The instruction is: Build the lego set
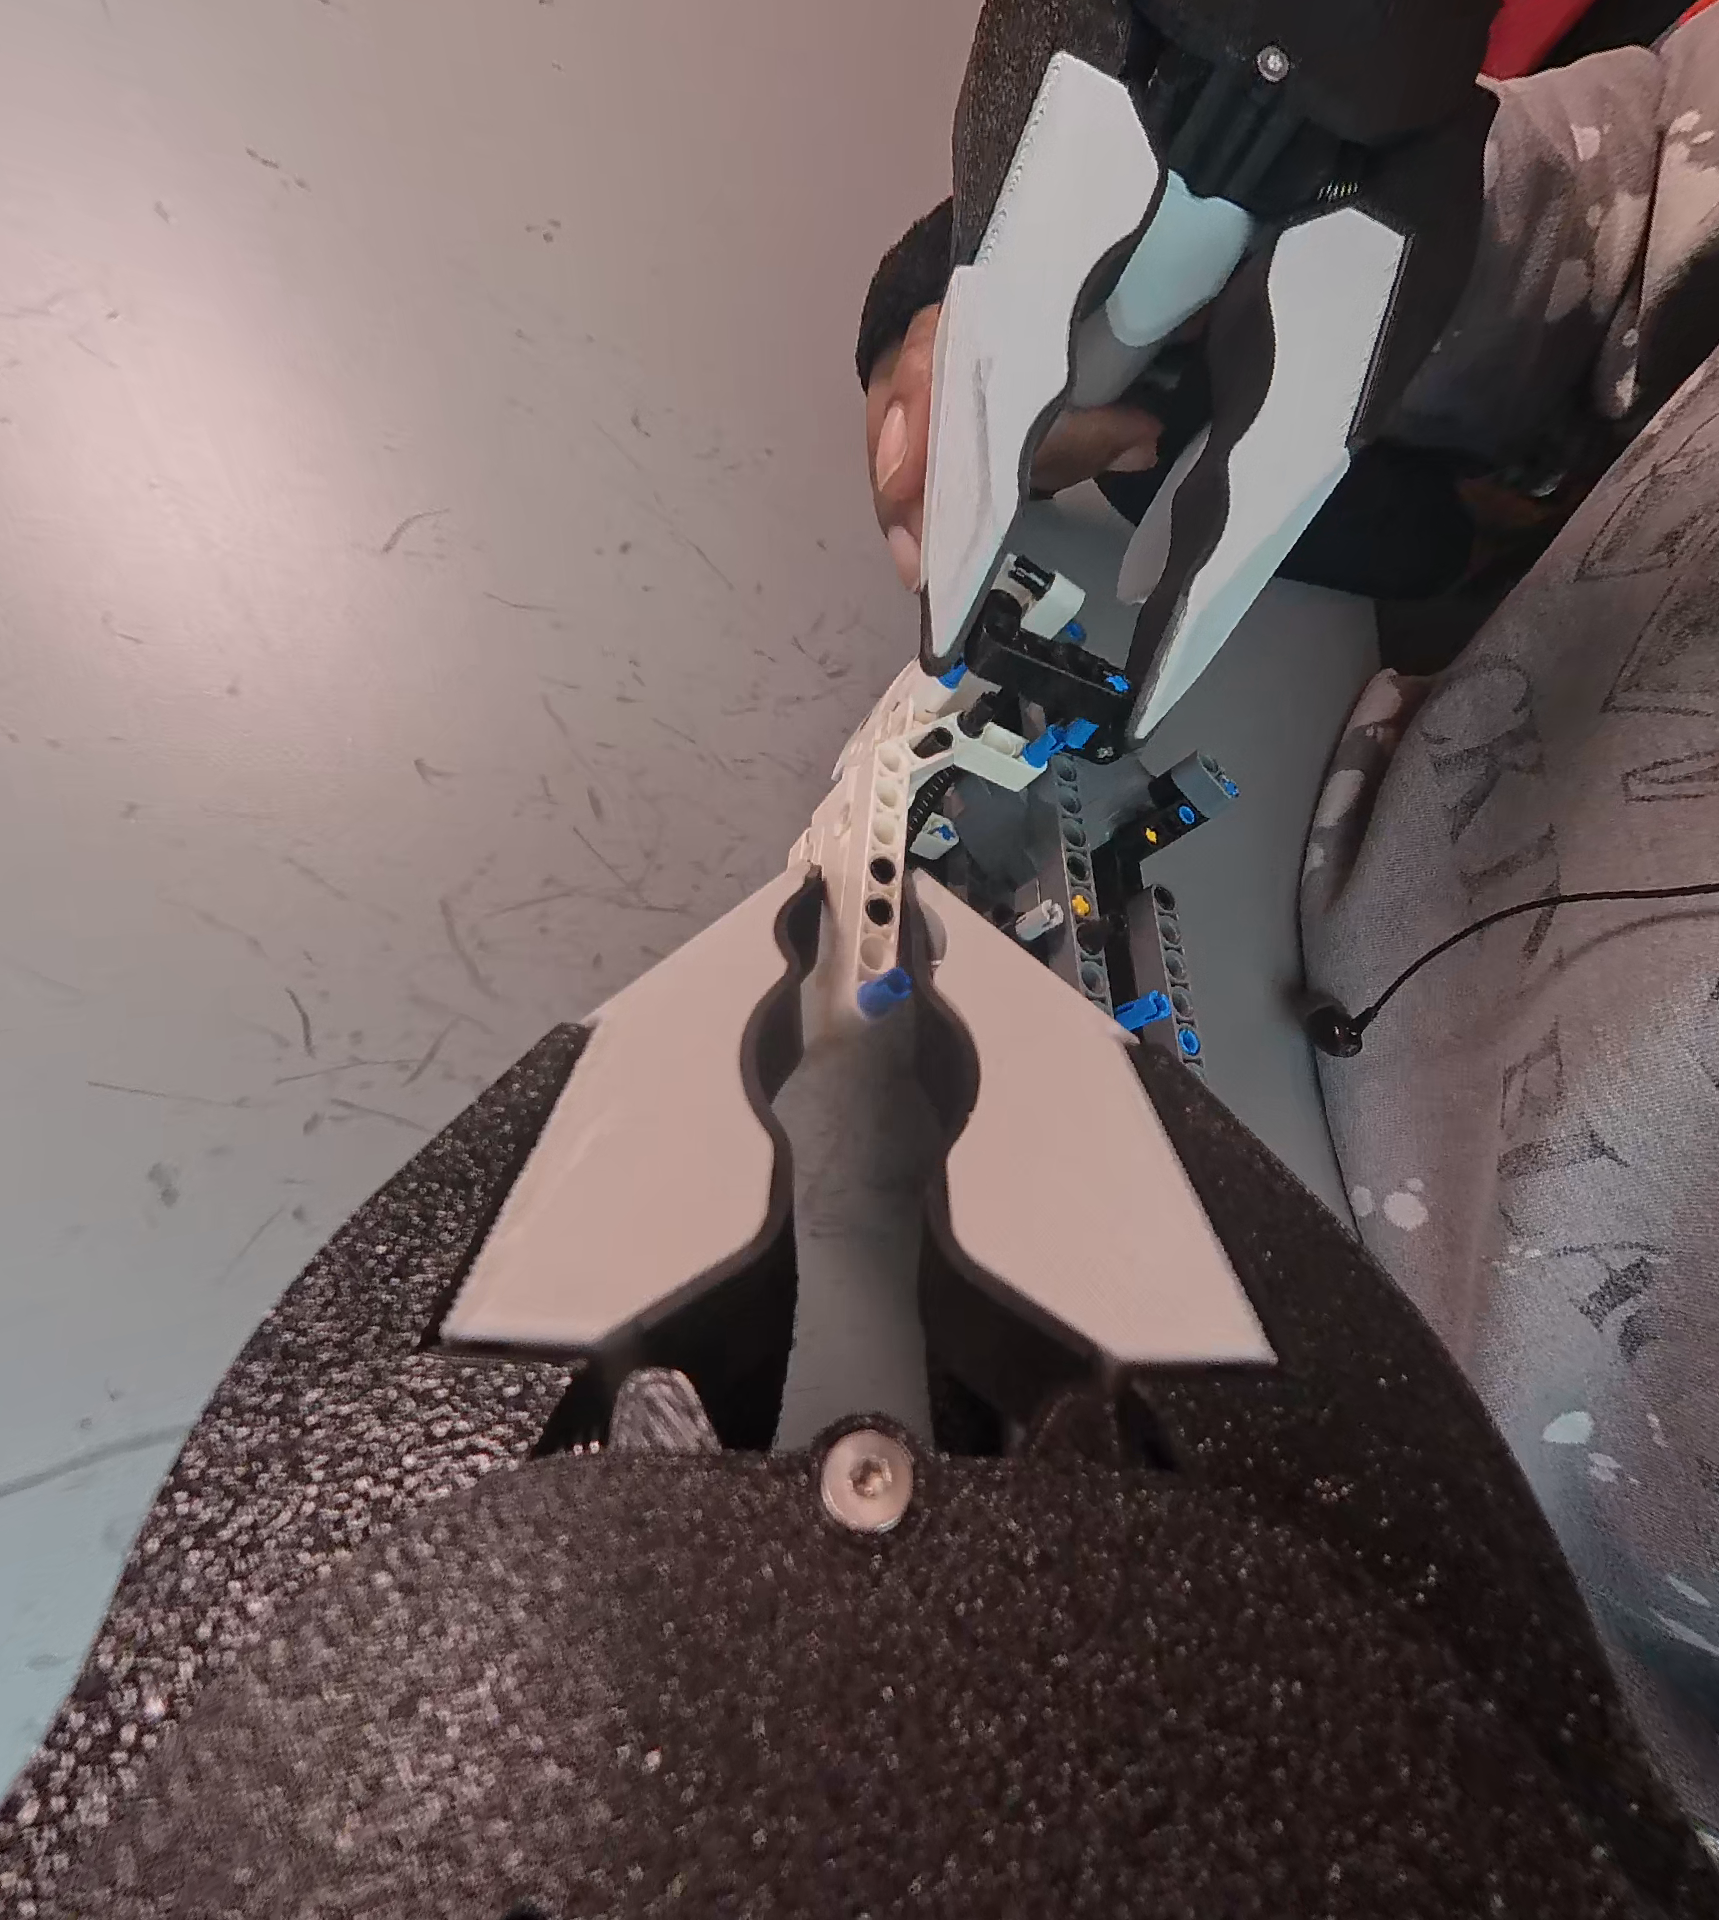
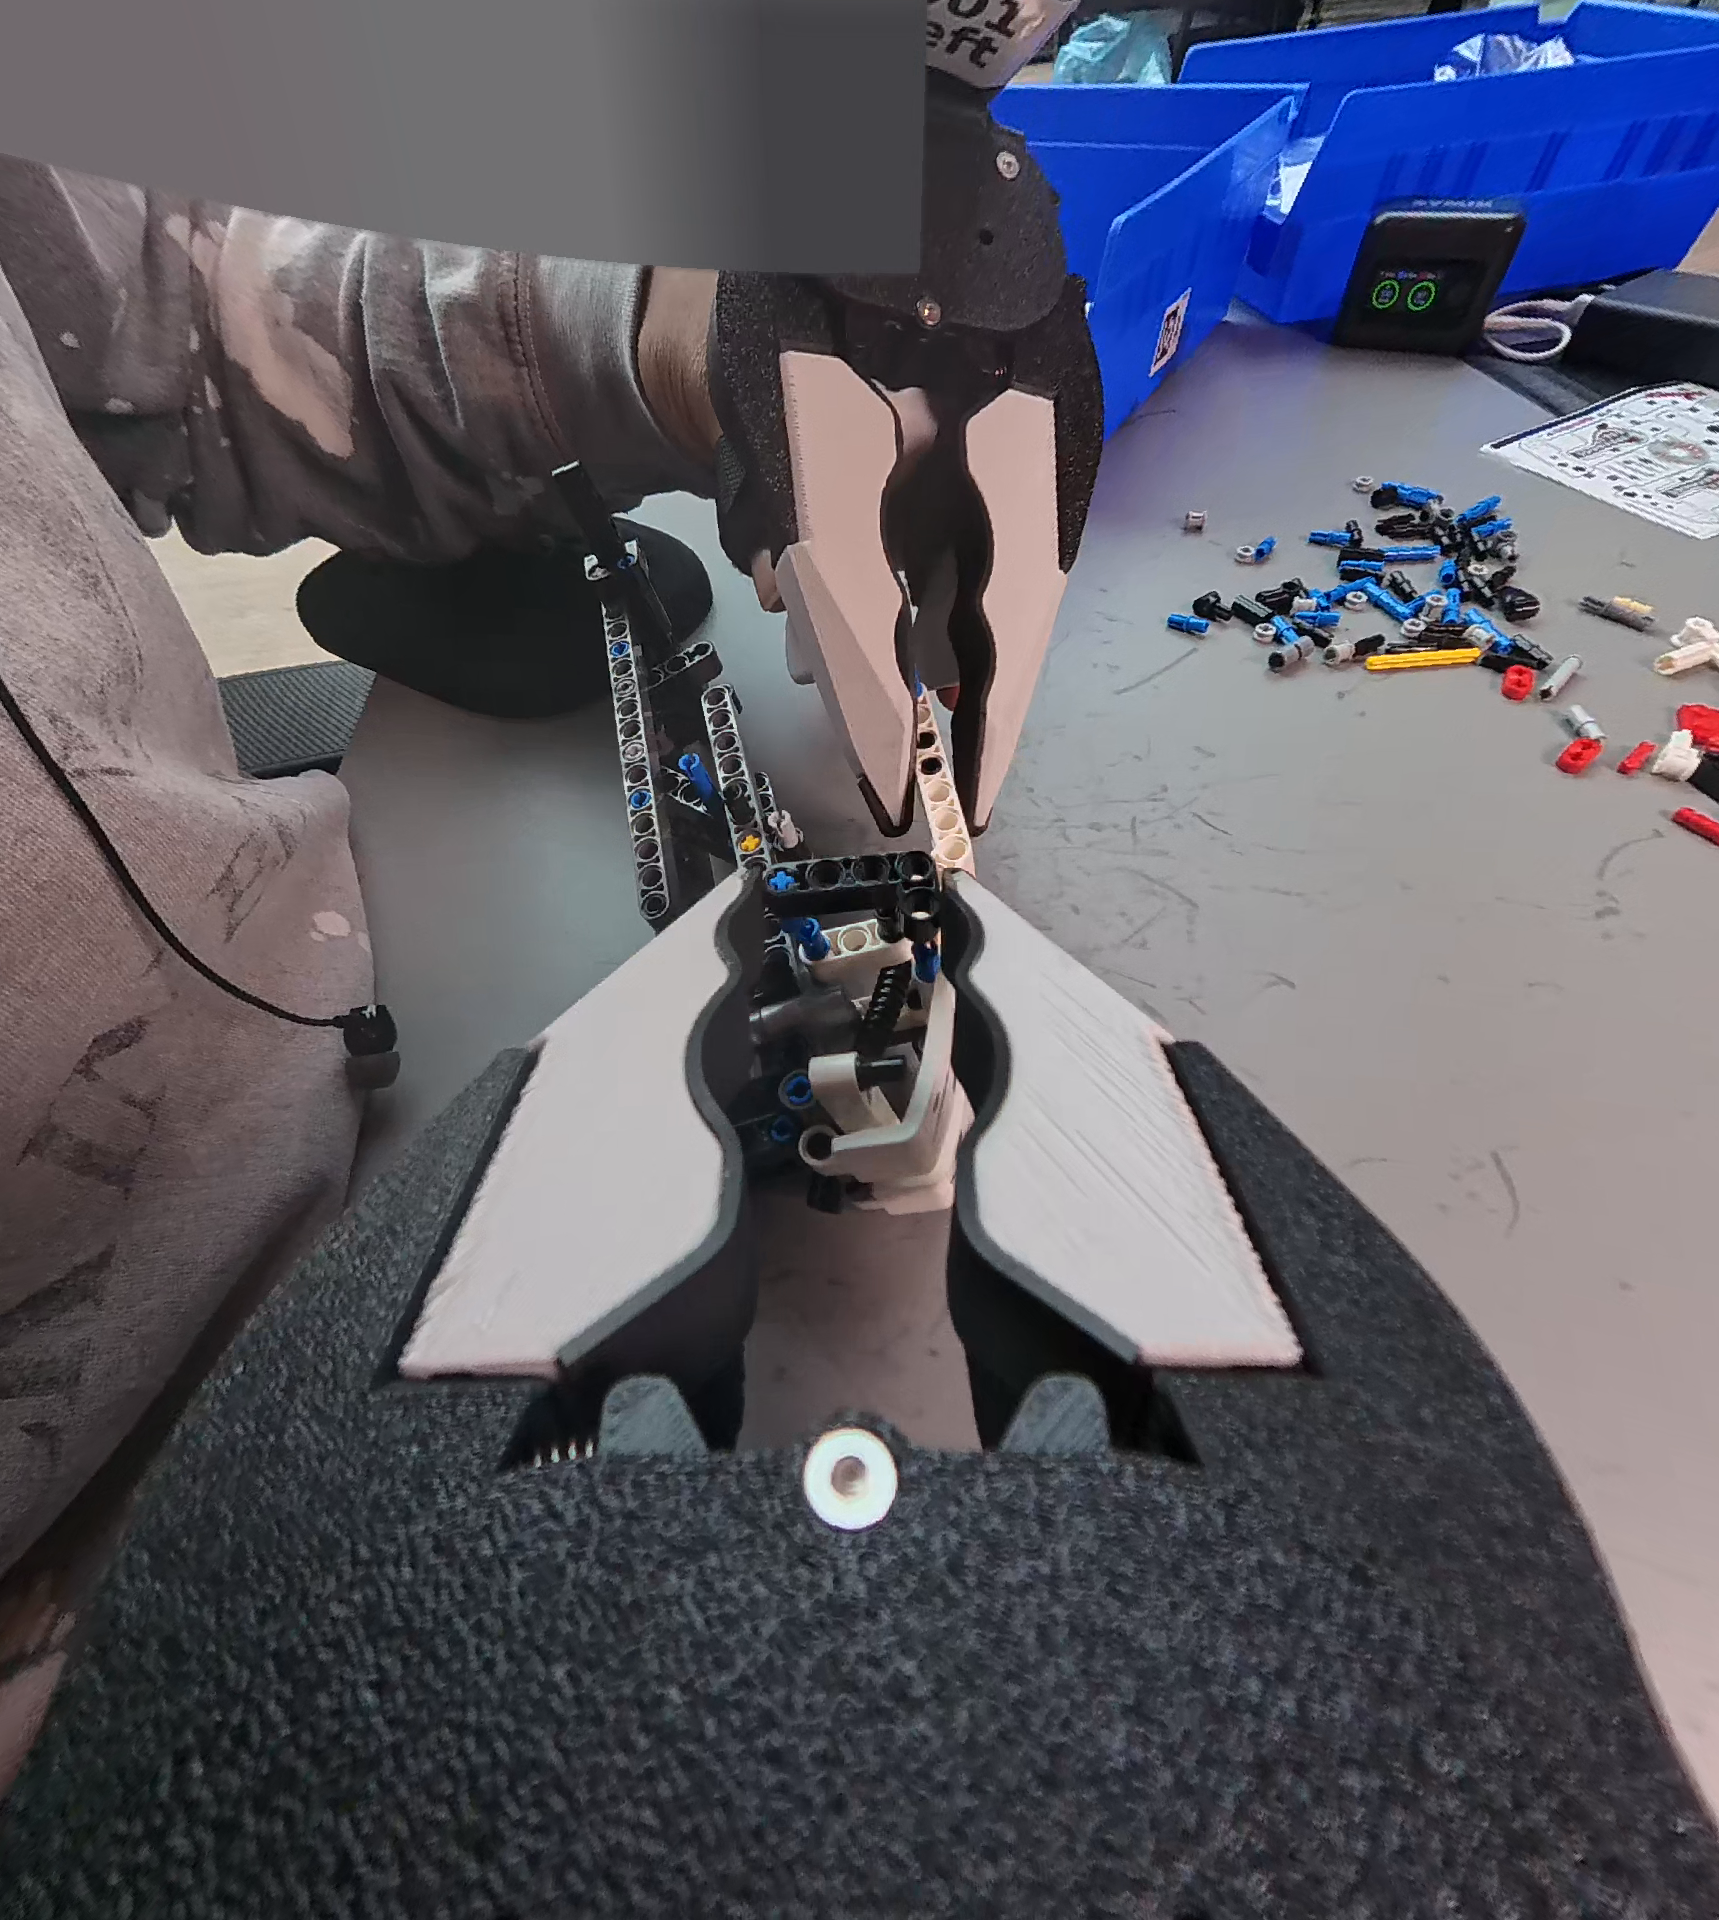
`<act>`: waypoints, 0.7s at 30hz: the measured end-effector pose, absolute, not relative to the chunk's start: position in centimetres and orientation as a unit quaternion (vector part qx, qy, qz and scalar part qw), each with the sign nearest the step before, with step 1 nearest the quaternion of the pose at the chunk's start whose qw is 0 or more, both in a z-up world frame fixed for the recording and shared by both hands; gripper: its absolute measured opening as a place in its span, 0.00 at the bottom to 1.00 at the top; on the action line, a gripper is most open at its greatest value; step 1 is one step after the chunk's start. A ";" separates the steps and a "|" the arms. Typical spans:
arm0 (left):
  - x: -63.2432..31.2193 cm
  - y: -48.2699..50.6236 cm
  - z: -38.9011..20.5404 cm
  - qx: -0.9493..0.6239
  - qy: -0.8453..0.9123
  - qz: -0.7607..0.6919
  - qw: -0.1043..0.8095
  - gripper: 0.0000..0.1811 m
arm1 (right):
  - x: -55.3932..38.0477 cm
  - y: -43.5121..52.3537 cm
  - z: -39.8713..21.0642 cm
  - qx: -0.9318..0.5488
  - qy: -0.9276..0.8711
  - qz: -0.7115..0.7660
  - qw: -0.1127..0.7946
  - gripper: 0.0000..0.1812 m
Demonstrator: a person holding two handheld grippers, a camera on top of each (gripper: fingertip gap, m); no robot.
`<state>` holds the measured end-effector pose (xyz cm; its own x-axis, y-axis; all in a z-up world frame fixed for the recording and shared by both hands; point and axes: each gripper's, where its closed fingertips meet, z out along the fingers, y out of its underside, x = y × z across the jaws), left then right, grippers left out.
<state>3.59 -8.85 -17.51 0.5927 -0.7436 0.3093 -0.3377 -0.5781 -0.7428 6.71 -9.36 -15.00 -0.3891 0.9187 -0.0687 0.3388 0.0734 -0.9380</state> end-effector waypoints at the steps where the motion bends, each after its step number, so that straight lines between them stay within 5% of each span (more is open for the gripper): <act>1: 3.6 -8.9 -17.5 -0.831 0.325 -0.314 0.324 0.07 | 6.7 -9.4 -15.0 -0.468 -0.672 0.494 0.293 0.18; 9: 3.6 -8.9 -15.8 -0.818 0.309 -0.342 0.344 0.13 | 7.2 -9.4 -14.2 -0.449 -0.675 0.500 0.303 0.18; 21: 4.7 -8.0 -6.1 -0.705 0.186 -0.553 0.403 0.17 | 4.6 -7.8 -6.7 -0.350 -0.648 0.473 0.483 0.18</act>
<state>4.66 -7.96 -6.09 0.3192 -0.7083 0.6296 0.1839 -0.6055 -0.7743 4.57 -7.84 -6.71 -0.2885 0.9108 0.2955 -0.0032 0.3077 -0.9515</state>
